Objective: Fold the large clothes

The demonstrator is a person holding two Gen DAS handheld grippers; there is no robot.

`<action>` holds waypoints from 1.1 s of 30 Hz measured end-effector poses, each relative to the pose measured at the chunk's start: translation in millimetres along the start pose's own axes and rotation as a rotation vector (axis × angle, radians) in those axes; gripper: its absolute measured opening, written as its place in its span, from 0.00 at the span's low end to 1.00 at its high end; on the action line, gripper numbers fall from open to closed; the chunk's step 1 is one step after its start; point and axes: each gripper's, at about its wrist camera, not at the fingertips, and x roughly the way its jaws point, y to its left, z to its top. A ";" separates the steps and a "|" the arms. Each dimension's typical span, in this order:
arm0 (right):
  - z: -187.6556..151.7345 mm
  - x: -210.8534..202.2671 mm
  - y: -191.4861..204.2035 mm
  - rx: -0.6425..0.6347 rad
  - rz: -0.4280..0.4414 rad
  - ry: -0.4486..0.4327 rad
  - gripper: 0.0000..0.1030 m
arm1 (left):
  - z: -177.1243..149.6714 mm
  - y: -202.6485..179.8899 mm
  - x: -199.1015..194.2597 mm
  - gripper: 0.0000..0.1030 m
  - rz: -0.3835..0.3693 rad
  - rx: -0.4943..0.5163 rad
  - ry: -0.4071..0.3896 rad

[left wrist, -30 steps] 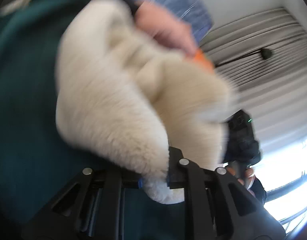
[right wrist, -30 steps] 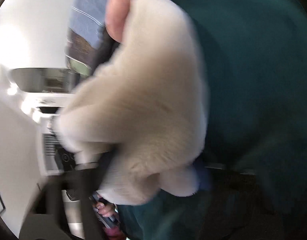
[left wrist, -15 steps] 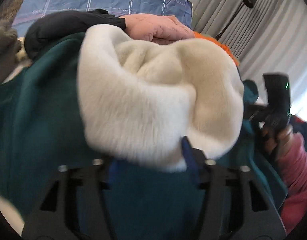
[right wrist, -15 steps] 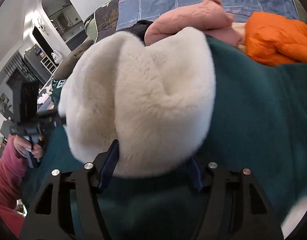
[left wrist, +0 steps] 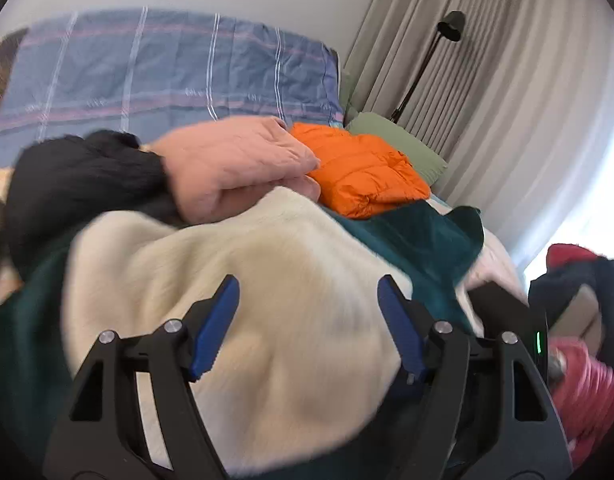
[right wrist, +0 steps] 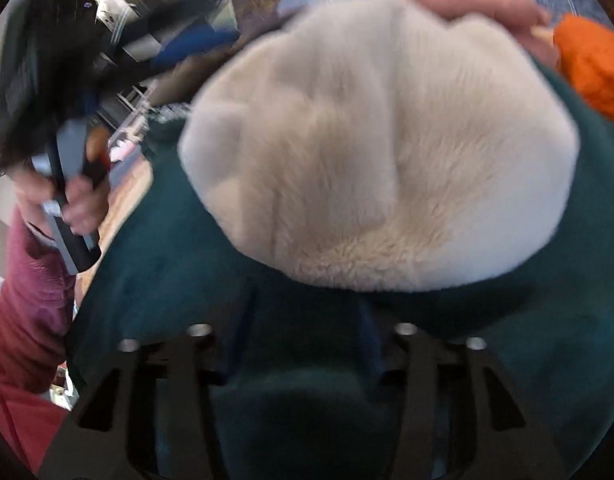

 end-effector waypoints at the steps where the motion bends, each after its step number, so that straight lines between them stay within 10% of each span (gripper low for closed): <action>1: -1.4 -9.2 -0.1 -0.007 -0.002 -0.016 0.42 | 1.4 -0.2 15.9 0.61 -0.003 -0.005 0.017; 3: -3.7 -31.0 -2.8 -0.020 -0.024 -0.059 0.42 | -0.7 1.3 39.1 0.31 -0.007 0.008 0.069; 6: -3.5 -70.2 -16.9 0.010 -0.068 -0.158 0.42 | -29.7 9.2 68.5 0.23 -0.009 0.014 0.212; 13: 38.3 -77.8 -23.8 0.065 -0.123 -0.362 0.42 | -57.0 5.9 66.9 0.25 0.041 0.037 0.210; 16: 47.6 -32.7 -29.1 0.056 -0.315 -0.279 0.44 | -58.0 4.5 46.6 0.52 0.106 0.066 0.210; 21: 26.6 -2.2 -47.5 0.039 -0.448 -0.241 0.51 | -65.4 29.1 3.9 0.56 0.252 0.066 0.159; 23: 30.0 -2.9 -47.8 0.055 -0.444 -0.227 0.52 | -76.5 56.8 -3.4 0.50 0.329 0.039 0.171; 33: 60.3 -40.2 -11.2 0.029 -0.300 -0.367 0.53 | -34.3 49.3 -35.4 0.33 0.209 -0.006 0.012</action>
